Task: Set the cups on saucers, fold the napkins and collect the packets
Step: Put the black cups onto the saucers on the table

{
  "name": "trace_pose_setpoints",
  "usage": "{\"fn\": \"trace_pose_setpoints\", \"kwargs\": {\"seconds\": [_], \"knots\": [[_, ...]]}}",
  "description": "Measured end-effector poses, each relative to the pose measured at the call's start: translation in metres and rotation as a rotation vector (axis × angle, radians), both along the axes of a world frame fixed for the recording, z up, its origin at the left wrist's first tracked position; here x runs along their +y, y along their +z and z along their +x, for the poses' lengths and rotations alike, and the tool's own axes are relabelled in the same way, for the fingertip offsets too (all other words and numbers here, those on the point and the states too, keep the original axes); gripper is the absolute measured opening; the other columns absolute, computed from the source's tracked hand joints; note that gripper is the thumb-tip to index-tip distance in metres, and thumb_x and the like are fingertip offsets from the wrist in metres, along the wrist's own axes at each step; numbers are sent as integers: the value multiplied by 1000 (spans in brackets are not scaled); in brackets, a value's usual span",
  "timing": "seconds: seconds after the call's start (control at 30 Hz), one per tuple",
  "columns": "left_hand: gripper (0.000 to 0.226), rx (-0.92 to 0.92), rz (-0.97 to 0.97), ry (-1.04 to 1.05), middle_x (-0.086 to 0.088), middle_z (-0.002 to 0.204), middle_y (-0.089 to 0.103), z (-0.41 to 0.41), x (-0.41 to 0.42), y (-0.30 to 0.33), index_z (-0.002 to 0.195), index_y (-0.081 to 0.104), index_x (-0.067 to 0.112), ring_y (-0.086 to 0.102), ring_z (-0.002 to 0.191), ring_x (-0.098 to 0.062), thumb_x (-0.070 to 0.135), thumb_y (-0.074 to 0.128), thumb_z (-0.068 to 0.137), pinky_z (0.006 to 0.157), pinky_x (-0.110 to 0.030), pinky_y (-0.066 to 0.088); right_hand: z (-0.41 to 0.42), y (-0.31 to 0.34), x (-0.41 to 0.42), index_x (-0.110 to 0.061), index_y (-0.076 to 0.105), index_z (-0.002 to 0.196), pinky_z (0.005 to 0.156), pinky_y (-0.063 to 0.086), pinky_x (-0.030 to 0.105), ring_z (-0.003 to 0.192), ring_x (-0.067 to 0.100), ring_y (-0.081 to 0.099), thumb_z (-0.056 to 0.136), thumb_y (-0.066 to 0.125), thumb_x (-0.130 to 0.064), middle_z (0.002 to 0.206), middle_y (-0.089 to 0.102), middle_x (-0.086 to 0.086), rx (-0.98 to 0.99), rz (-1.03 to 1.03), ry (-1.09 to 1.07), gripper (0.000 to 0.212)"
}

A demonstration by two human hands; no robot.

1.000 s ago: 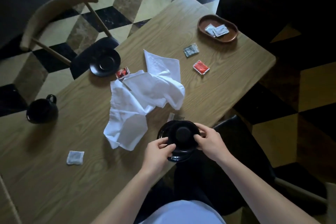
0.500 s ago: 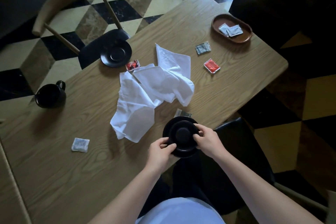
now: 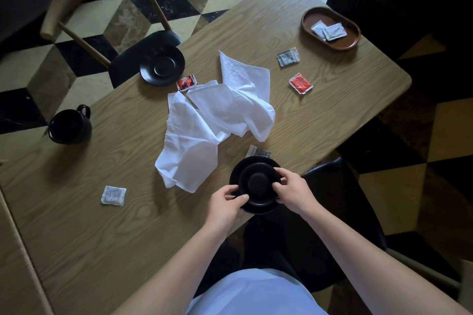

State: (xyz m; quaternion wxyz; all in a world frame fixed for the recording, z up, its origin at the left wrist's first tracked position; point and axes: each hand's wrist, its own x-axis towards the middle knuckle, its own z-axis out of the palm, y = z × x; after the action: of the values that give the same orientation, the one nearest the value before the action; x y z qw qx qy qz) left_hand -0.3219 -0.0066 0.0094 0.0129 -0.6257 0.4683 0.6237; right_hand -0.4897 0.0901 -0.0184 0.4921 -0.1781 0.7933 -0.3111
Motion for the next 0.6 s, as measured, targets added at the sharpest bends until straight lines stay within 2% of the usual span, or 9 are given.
{"fn": "trace_pose_setpoints", "kwargs": {"seconds": [0.07, 0.13, 0.17, 0.23, 0.33, 0.43, 0.53, 0.6], "knots": [[24, -13, -10, -11, 5, 85, 70, 0, 2, 0, 85, 65, 40, 72, 70, -11, 20, 76, 82, 56, -22, 55, 0, -2, 1, -42, 65, 119, 73, 64, 35, 81, 9, 72, 87, 56, -14, 86, 74, -9, 6, 2, -4, 43], [19, -48, -42, -28, 3, 90, 69, 0, 5, -1, 88, 65, 40, 72, 79, -17, 25, 74, 82, 71, -37, 61, 1, -2, 1, -38, 64, 124, 76, 64, 37, 82, 10, 72, 88, 56, -15, 87, 73, -9, 7, 10, -2, 44], [17, -71, -61, -52, 2, 93, 68, 0, 6, -1, 92, 66, 39, 71, 85, -21, 27, 73, 82, 79, -44, 61, 2, -2, 1, -38, 63, 126, 77, 64, 37, 83, 10, 72, 89, 56, -15, 88, 73, -9, 8, 13, 3, 44], [17, -88, -73, -84, 0, 96, 68, 1, 7, -2, 98, 67, 34, 69, 89, -25, 31, 71, 81, 85, -49, 58, 4, 0, 0, -37, 62, 127, 78, 63, 37, 84, 10, 71, 90, 56, -16, 90, 73, -9, 18, 18, 15, 44], [18, -95, -76, -106, 0, 97, 69, 4, 7, 0, 97, 66, 28, 69, 90, -22, 35, 71, 81, 86, -48, 58, 7, 4, -2, -34, 61, 130, 80, 63, 39, 88, 11, 70, 91, 55, -16, 94, 72, -8, 27, 35, -2, 43], [29, -125, -94, -166, 0, 98, 70, 6, 5, 2, 102, 67, 21, 68, 90, -21, 42, 70, 83, 86, -44, 58, 10, 8, -4, -29, 62, 132, 78, 64, 41, 89, 14, 70, 92, 54, -17, 96, 72, -3, 27, 67, -39, 43], [27, -128, -115, -207, 1, 102, 66, 11, 2, 6, 98, 64, 22, 66, 91, -20, 45, 67, 84, 80, -38, 57, 12, 17, -9, -26, 58, 135, 72, 64, 38, 85, 18, 71, 91, 57, -24, 97, 71, 0, 27, 141, -48, 43], [20, -114, -155, -194, 0, 105, 61, 19, -5, 11, 93, 61, 23, 62, 90, -17, 41, 64, 86, 71, -31, 51, 14, 28, -13, -22, 52, 139, 77, 63, 40, 91, 23, 72, 88, 59, -33, 108, 71, 5, 77, 204, -49, 52]]}}
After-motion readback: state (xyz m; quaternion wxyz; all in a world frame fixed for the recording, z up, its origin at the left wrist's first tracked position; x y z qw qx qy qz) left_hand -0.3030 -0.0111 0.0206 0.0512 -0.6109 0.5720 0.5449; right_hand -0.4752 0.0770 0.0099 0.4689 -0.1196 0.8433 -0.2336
